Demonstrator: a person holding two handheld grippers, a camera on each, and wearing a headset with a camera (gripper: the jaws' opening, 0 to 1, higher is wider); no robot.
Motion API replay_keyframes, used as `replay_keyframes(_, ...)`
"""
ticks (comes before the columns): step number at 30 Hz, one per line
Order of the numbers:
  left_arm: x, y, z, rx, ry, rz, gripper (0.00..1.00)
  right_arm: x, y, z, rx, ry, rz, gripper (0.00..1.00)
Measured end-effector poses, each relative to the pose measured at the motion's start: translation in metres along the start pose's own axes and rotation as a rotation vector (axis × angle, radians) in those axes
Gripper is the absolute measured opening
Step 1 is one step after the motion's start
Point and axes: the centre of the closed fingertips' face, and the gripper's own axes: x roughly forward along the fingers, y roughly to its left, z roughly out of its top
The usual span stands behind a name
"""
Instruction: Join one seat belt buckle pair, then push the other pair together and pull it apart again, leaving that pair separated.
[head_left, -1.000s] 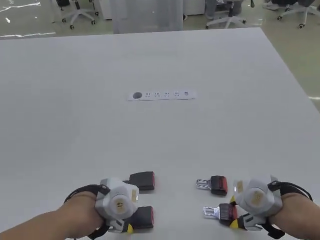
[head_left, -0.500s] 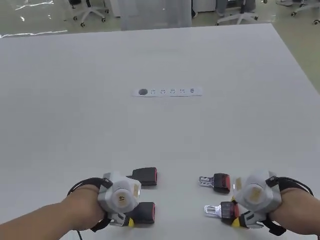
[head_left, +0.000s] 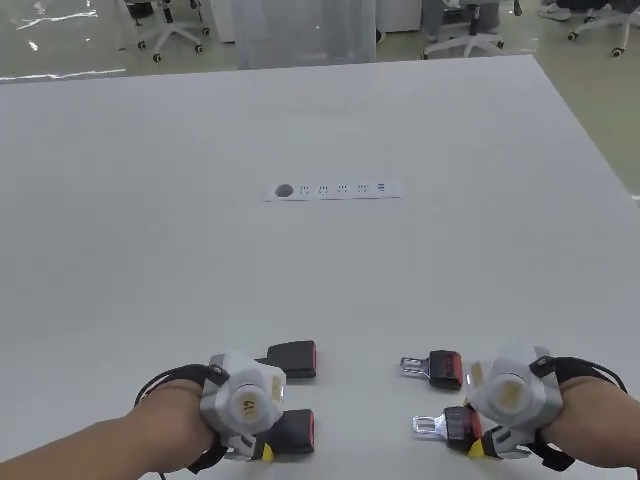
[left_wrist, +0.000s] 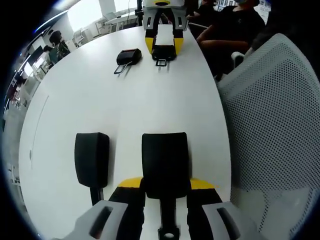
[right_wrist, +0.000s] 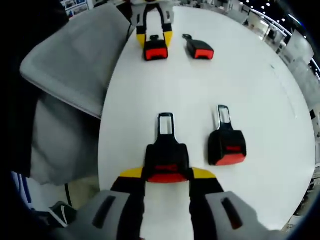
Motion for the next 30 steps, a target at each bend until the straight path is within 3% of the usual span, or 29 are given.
replay_keyframes(9, 0.0011, 0.0004, 0.0019, 0.069, 0.003, -0.037, 0.33, 0.0007, -0.0002, 0.0006, 0.018, 0.026, -0.005, 0.33)
replay_keyframes(15, 0.0015, 0.0012, 0.0019, 0.073, 0.015, -0.039, 0.33, 0.0000, 0.0010, -0.0001, 0.027, 0.042, -0.014, 0.33)
replay_keyframes(30, 0.0019, 0.0005, 0.0034, 0.077, 0.047, -0.038, 0.33, -0.0006, 0.0016, -0.0007, 0.012, 0.017, -0.005, 0.33)
